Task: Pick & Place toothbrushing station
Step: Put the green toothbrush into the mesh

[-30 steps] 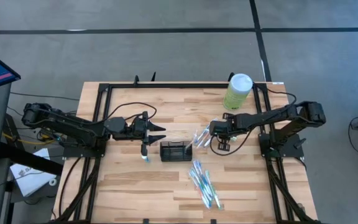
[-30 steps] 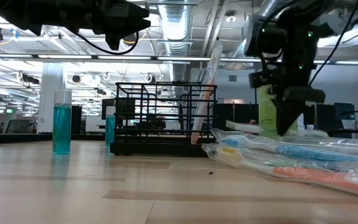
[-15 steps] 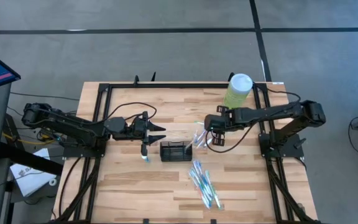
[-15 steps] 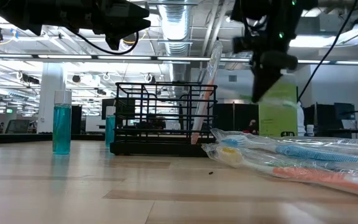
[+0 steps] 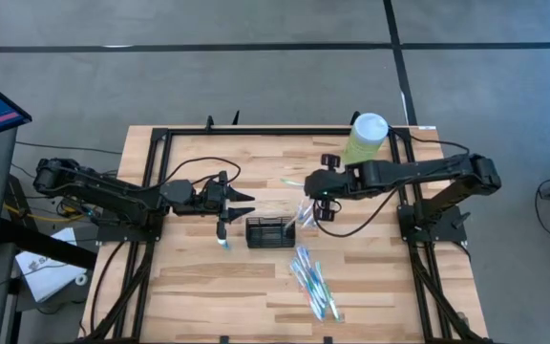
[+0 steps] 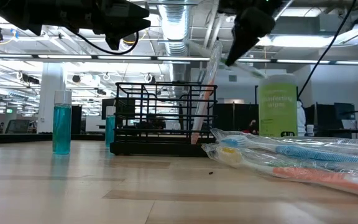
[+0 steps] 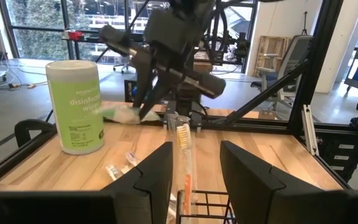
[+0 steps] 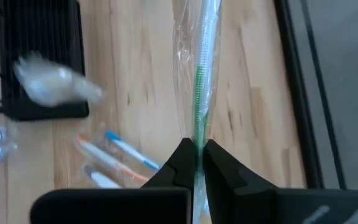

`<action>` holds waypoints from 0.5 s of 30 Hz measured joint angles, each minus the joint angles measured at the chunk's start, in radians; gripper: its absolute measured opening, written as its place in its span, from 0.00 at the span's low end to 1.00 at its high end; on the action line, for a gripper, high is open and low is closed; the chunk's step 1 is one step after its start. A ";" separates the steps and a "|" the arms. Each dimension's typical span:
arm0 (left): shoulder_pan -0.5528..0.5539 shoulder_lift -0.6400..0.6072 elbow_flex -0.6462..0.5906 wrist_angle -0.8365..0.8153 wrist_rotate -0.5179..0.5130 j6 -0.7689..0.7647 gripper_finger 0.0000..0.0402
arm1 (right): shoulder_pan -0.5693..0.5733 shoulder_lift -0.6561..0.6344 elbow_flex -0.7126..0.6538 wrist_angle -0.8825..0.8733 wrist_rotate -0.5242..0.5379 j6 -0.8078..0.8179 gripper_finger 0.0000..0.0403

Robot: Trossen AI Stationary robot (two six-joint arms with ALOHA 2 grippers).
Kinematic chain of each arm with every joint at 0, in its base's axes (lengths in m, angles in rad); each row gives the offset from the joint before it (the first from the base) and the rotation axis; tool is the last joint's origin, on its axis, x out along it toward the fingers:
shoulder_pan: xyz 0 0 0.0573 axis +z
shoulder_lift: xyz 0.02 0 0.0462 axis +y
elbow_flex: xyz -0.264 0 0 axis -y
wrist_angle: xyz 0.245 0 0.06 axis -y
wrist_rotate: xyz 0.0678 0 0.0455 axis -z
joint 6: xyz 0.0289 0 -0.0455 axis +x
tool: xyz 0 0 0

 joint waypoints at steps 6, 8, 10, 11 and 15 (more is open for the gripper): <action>0.000 0.000 0.000 0.003 0.000 0.002 0.32 | 0.028 0.000 0.044 0.043 -0.001 -0.041 0.01; 0.000 0.000 0.000 0.007 -0.002 0.003 0.32 | 0.038 0.000 0.058 0.060 -0.001 -0.056 0.01; 0.000 0.000 0.000 0.017 -0.016 0.003 0.32 | 0.049 0.000 0.072 0.082 -0.002 -0.065 0.01; 0.000 0.000 0.000 0.023 -0.021 0.003 0.32 | 0.053 0.000 0.077 0.098 -0.001 -0.075 0.01; 0.004 0.000 0.000 0.070 -0.022 0.004 0.32 | 0.075 0.000 0.098 0.155 -0.006 -0.107 0.01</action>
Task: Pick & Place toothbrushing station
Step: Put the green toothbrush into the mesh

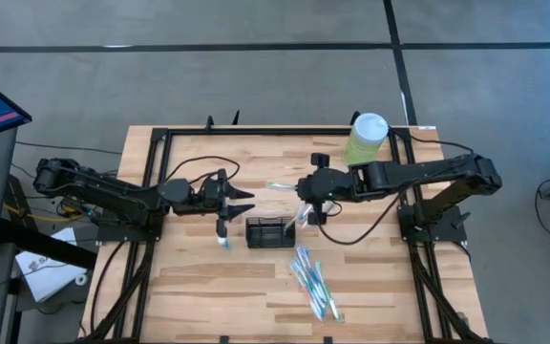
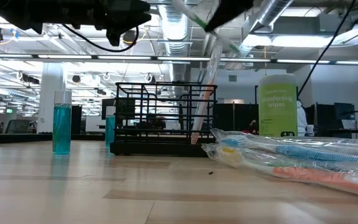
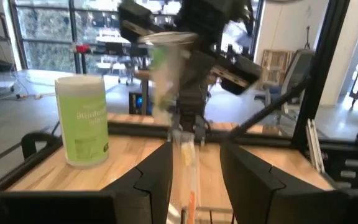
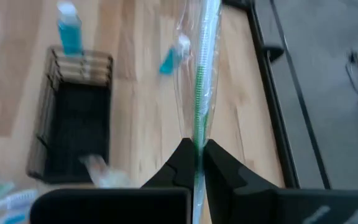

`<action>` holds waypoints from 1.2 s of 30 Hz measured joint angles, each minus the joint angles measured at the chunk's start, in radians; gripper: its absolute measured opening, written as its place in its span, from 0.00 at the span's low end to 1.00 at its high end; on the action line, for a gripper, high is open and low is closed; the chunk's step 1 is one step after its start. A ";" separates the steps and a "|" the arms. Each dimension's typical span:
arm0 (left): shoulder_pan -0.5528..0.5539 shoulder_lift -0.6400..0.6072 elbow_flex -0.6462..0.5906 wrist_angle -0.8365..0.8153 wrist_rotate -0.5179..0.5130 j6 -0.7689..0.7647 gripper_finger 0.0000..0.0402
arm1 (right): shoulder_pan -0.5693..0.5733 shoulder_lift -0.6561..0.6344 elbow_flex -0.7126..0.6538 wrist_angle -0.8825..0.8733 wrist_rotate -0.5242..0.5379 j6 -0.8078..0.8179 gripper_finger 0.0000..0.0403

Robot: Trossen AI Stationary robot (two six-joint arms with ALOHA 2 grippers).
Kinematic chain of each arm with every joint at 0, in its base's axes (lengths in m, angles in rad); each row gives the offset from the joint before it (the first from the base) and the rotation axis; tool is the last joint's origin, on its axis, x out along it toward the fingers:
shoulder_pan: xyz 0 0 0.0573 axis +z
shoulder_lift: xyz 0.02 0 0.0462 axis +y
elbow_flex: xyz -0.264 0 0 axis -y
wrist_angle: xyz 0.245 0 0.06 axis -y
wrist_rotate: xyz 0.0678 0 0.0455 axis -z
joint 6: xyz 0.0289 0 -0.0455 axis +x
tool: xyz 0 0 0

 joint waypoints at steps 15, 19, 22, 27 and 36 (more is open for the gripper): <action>0.000 0.003 0.000 0.111 -0.003 0.081 0.32 | 0.019 0.000 0.008 0.209 -0.089 -0.059 0.01; 0.000 0.003 0.000 0.194 0.002 0.122 0.32 | 0.019 0.004 0.008 0.267 -0.144 -0.064 0.01; 0.000 0.003 0.000 0.232 0.044 0.131 0.32 | 0.019 0.010 0.008 0.288 -0.150 -0.071 0.01; 0.000 0.003 0.000 0.251 0.073 0.131 0.32 | 0.017 0.010 0.008 0.315 -0.155 -0.074 0.01; 0.000 0.004 0.000 0.280 0.074 0.131 0.32 | 0.017 0.010 0.008 0.348 -0.156 -0.073 0.01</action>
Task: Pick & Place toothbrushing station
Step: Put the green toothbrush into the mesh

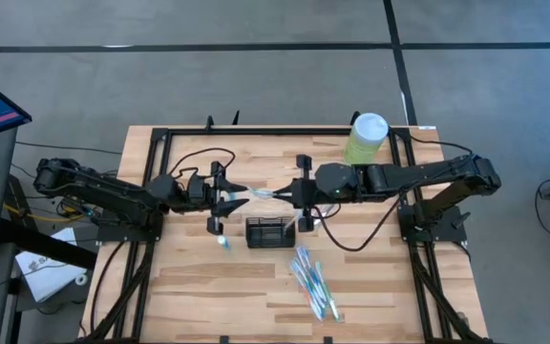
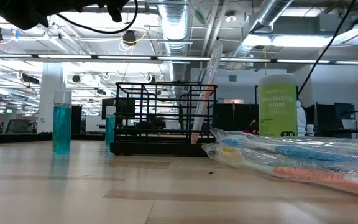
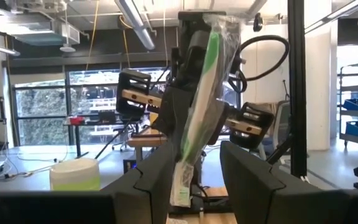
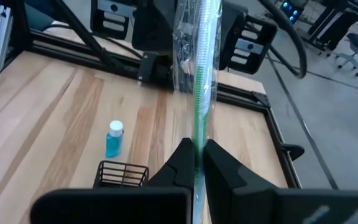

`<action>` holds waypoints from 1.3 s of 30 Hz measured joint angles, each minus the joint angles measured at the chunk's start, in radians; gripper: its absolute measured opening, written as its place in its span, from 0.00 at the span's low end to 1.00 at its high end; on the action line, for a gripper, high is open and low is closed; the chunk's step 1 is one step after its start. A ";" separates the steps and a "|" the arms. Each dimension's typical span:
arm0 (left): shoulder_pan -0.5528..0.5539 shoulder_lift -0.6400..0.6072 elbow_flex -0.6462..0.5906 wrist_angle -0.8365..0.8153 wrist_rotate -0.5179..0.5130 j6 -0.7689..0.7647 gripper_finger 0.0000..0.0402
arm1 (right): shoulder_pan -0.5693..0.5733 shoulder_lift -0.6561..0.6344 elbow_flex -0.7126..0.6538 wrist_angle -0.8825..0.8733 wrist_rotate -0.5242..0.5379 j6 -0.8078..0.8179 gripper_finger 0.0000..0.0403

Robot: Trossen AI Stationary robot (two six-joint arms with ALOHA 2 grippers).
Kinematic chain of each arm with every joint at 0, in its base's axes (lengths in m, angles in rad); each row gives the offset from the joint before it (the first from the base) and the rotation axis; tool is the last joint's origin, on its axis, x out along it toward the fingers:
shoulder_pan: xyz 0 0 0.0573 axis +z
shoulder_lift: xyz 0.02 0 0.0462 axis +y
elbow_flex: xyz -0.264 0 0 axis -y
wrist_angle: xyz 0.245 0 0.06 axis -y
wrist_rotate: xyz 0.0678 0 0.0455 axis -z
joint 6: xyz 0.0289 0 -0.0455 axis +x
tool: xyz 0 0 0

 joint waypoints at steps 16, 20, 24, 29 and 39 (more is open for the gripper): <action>0.026 0.276 0.008 0.282 0.000 0.000 0.32 | 0.007 0.000 -0.015 0.102 -0.084 -0.008 0.01; 0.026 0.328 0.054 0.284 0.019 0.000 0.32 | 0.007 0.000 -0.017 0.115 -0.089 -0.006 0.01; 0.025 0.381 0.103 0.284 0.038 0.001 0.32 | 0.007 0.000 -0.017 0.132 -0.105 -0.006 0.01; 0.025 0.404 0.134 0.283 0.048 0.024 0.32 | 0.006 0.000 -0.017 0.131 -0.105 -0.005 0.01; 0.025 0.404 0.175 0.284 0.078 0.056 0.32 | 0.007 0.000 -0.017 0.171 -0.137 -0.006 0.01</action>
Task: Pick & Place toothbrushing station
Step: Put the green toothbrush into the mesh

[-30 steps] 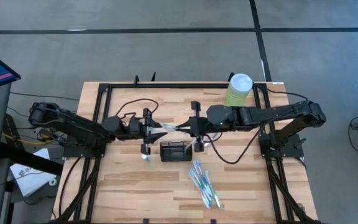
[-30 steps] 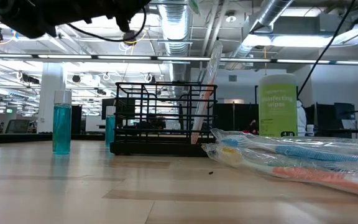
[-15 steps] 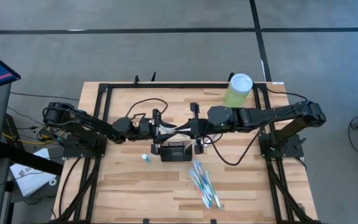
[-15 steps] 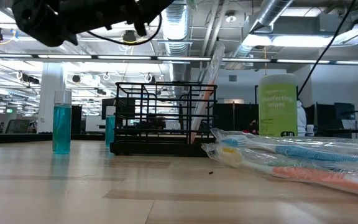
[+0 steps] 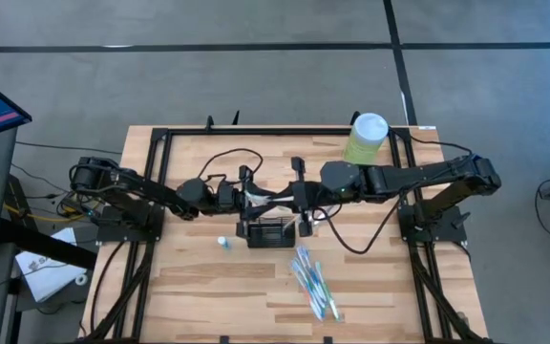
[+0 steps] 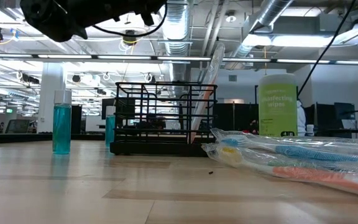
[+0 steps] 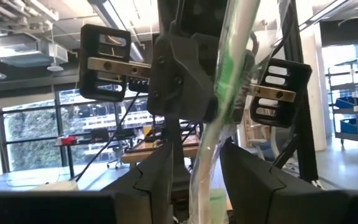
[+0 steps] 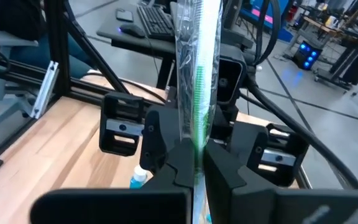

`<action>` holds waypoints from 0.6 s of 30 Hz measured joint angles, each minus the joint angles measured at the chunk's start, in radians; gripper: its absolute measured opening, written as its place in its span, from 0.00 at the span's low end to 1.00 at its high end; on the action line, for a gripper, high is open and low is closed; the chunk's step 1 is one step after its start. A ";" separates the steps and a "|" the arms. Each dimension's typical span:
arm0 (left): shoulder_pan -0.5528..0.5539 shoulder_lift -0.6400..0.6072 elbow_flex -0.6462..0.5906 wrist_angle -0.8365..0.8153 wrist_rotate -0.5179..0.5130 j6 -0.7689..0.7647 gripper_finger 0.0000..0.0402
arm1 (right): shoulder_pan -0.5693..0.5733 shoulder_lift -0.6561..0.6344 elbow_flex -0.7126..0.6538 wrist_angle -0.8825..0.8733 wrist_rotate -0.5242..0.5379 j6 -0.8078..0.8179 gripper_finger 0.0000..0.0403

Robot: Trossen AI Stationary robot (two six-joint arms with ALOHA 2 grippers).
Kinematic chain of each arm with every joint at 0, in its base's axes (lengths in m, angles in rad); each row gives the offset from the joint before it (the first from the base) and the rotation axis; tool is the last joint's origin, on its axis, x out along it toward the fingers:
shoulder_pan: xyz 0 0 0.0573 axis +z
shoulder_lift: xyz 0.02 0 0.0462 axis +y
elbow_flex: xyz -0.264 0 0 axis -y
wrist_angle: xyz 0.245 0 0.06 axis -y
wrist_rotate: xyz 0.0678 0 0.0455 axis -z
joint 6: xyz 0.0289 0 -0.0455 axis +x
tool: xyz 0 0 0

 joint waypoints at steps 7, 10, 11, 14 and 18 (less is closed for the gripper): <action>0.000 0.000 0.000 -0.004 0.000 0.002 0.25 | -0.001 0.000 0.000 0.006 -0.019 0.001 0.02; 0.000 0.000 0.000 -0.004 0.001 0.021 0.14 | -0.001 0.000 0.000 0.008 -0.020 0.000 0.02; -0.001 0.000 0.000 -0.005 0.001 0.027 0.09 | -0.001 0.000 0.000 0.006 -0.019 0.000 0.02; -0.002 0.000 0.000 -0.013 0.003 0.027 0.03 | -0.008 0.000 0.000 -0.011 -0.021 0.001 0.03; -0.002 0.002 0.000 -0.039 0.002 0.019 0.02 | -0.013 0.000 0.000 -0.047 -0.021 0.000 0.09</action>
